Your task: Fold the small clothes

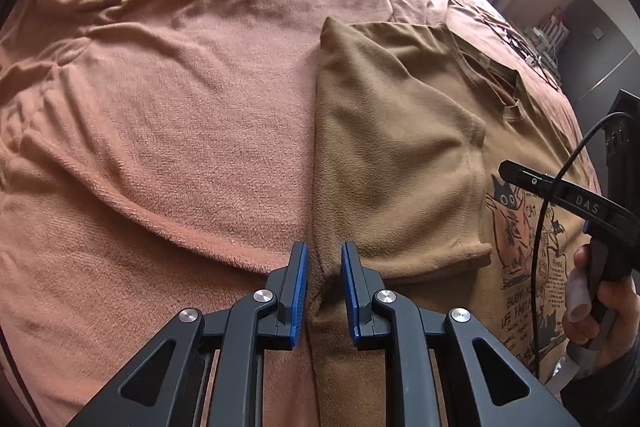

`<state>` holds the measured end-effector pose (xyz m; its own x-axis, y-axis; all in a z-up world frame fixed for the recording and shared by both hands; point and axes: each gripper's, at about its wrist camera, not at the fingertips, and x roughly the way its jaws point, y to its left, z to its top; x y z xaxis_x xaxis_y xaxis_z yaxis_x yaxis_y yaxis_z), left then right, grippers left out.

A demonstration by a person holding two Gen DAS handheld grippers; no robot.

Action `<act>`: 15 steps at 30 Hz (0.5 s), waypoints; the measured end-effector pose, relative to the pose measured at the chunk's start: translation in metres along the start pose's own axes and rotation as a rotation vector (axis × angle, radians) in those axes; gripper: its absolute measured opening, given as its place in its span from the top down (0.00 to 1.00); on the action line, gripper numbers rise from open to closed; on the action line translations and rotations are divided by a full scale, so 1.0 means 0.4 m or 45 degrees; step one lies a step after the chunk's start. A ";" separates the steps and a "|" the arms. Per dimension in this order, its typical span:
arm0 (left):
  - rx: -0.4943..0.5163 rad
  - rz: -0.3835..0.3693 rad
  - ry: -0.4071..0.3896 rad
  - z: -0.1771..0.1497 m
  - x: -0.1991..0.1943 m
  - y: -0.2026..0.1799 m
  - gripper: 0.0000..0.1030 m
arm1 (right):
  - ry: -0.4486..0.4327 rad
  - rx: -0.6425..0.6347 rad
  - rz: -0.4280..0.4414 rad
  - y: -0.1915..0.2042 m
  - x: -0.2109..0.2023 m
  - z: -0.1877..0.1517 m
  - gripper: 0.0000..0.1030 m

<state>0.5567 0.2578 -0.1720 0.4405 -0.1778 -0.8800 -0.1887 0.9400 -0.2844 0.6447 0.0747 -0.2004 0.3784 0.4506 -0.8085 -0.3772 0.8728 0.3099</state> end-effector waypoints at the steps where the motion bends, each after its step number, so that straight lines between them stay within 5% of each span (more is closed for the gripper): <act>1: 0.005 -0.001 0.005 -0.002 -0.002 -0.002 0.81 | 0.005 0.003 0.038 -0.003 -0.007 -0.004 0.86; 3: 0.011 0.002 0.014 -0.007 -0.001 -0.006 0.80 | 0.020 0.033 0.092 -0.005 -0.013 -0.019 0.36; 4: 0.013 0.006 0.017 -0.011 -0.001 -0.007 0.80 | 0.011 0.034 0.101 -0.004 -0.018 -0.025 0.33; 10: -0.019 -0.004 0.023 -0.028 -0.003 0.011 0.80 | 0.042 -0.056 0.075 0.045 0.009 -0.047 0.33; 15: -0.029 0.012 0.001 -0.036 -0.024 0.033 0.80 | 0.075 -0.175 0.006 0.115 0.031 -0.068 0.57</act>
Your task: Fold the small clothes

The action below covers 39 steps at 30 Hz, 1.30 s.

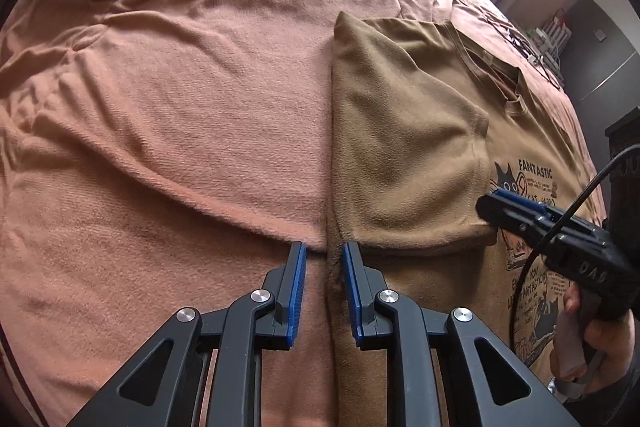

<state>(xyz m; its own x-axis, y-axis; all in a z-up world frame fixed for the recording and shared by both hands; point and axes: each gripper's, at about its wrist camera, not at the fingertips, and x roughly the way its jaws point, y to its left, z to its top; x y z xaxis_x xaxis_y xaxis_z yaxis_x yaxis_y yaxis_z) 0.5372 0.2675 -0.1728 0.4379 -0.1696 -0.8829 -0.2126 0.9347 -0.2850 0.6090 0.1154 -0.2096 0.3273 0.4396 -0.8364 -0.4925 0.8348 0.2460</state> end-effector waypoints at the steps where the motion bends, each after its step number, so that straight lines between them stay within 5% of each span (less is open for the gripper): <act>1: -0.007 0.001 -0.003 -0.002 -0.004 0.006 0.80 | 0.012 -0.027 -0.022 0.014 0.005 -0.005 0.59; 5: -0.030 -0.006 -0.024 -0.010 -0.026 0.025 0.80 | 0.057 -0.105 -0.097 0.055 0.022 -0.033 0.76; 13: -0.039 -0.027 -0.048 -0.038 -0.077 0.020 0.80 | 0.081 -0.088 -0.131 0.079 -0.010 -0.064 0.77; 19: -0.012 -0.024 -0.079 -0.066 -0.143 -0.017 0.80 | -0.001 0.010 -0.100 0.025 -0.125 -0.097 0.77; 22: -0.001 -0.017 -0.105 -0.077 -0.182 -0.050 0.78 | -0.046 0.054 -0.107 -0.007 -0.192 -0.122 0.54; 24: 0.010 -0.015 -0.130 -0.085 -0.206 -0.074 0.63 | -0.096 0.051 -0.146 -0.020 -0.245 -0.141 0.29; 26: 0.028 -0.011 -0.178 -0.096 -0.238 -0.105 0.32 | -0.132 0.030 -0.186 -0.025 -0.295 -0.161 0.25; 29: 0.063 -0.020 -0.241 -0.109 -0.279 -0.155 0.03 | -0.161 0.032 -0.208 -0.026 -0.358 -0.198 0.19; 39: 0.171 -0.044 -0.323 -0.156 -0.369 -0.333 0.02 | -0.232 0.114 -0.237 -0.109 -0.557 -0.295 0.16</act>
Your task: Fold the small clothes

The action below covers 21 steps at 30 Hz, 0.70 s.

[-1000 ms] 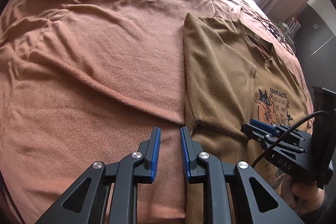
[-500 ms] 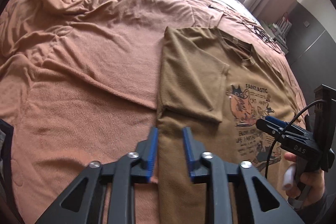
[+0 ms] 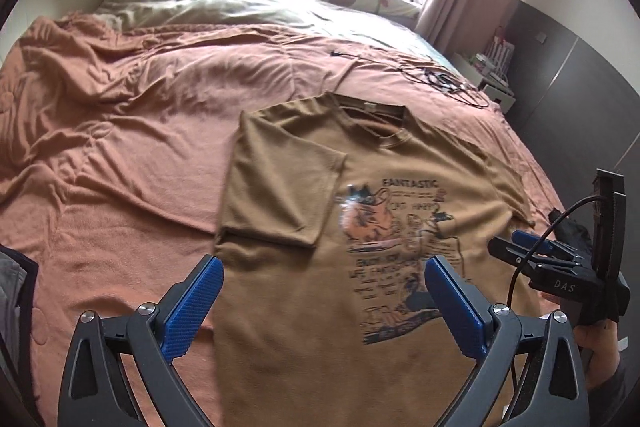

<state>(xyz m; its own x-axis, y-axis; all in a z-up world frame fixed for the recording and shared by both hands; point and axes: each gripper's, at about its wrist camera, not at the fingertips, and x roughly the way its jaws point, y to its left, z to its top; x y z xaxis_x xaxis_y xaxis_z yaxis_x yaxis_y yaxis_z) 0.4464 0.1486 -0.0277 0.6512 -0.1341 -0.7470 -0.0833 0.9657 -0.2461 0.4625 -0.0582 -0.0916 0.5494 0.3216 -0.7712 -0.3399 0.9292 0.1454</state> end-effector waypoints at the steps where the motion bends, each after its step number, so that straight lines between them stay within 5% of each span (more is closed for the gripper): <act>1: 0.011 -0.006 -0.004 -0.002 -0.007 -0.020 0.02 | -0.013 -0.002 -0.008 -0.011 -0.018 -0.007 0.16; 10: 0.131 -0.048 -0.064 -0.008 -0.041 -0.194 0.02 | -0.155 0.091 -0.001 -0.157 -0.168 -0.074 0.16; 21: 0.172 -0.104 -0.066 -0.010 0.027 -0.338 0.02 | -0.274 0.277 0.001 -0.328 -0.213 -0.143 0.16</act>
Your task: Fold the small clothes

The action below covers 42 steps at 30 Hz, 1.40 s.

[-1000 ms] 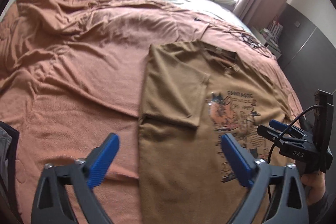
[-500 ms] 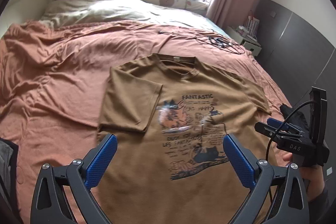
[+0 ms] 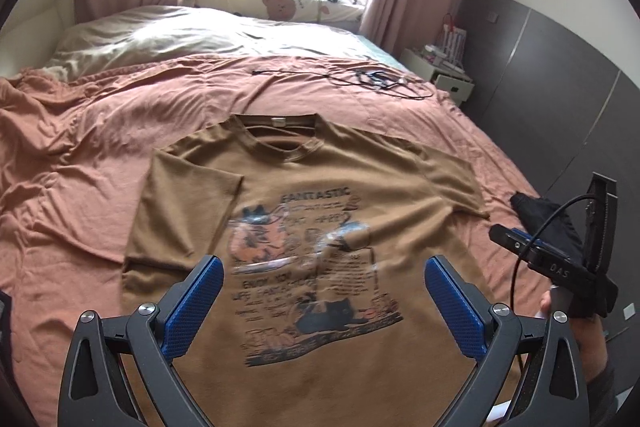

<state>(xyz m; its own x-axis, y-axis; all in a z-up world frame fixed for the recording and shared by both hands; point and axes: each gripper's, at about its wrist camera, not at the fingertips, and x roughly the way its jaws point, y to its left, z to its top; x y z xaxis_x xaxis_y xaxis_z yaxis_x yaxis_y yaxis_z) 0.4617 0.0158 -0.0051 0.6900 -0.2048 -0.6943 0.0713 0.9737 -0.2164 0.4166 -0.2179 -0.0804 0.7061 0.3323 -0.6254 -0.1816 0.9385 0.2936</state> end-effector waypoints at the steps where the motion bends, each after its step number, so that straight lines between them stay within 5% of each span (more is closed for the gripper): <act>1: 0.010 -0.004 0.007 0.000 0.009 -0.010 0.02 | -0.028 0.031 0.003 -0.019 -0.006 0.002 0.16; 10: 0.103 0.013 0.074 0.028 0.113 -0.111 0.02 | -0.090 0.208 -0.061 -0.153 0.038 0.011 0.16; 24: 0.107 -0.059 0.138 0.061 0.340 -0.241 0.07 | 0.029 0.356 -0.127 -0.339 0.198 0.059 0.16; 29: 0.076 -0.114 0.188 0.073 0.460 -0.297 0.23 | 0.009 0.500 -0.082 -0.433 0.201 0.063 0.17; 35: 0.085 -0.164 0.249 0.086 0.593 -0.382 0.45 | 0.035 0.619 -0.017 -0.522 0.239 0.072 0.35; 42: 0.125 -0.184 0.319 0.095 0.711 -0.455 0.72 | 0.035 0.701 0.099 -0.586 0.283 0.088 0.41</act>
<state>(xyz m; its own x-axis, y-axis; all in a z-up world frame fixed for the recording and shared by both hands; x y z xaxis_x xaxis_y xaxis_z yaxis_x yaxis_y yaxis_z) 0.6721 -0.2158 -0.1372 0.4692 -0.3486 -0.8114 0.2336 0.9351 -0.2666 0.5633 -0.4036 -0.1943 0.6856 0.4079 -0.6030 0.1569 0.7260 0.6695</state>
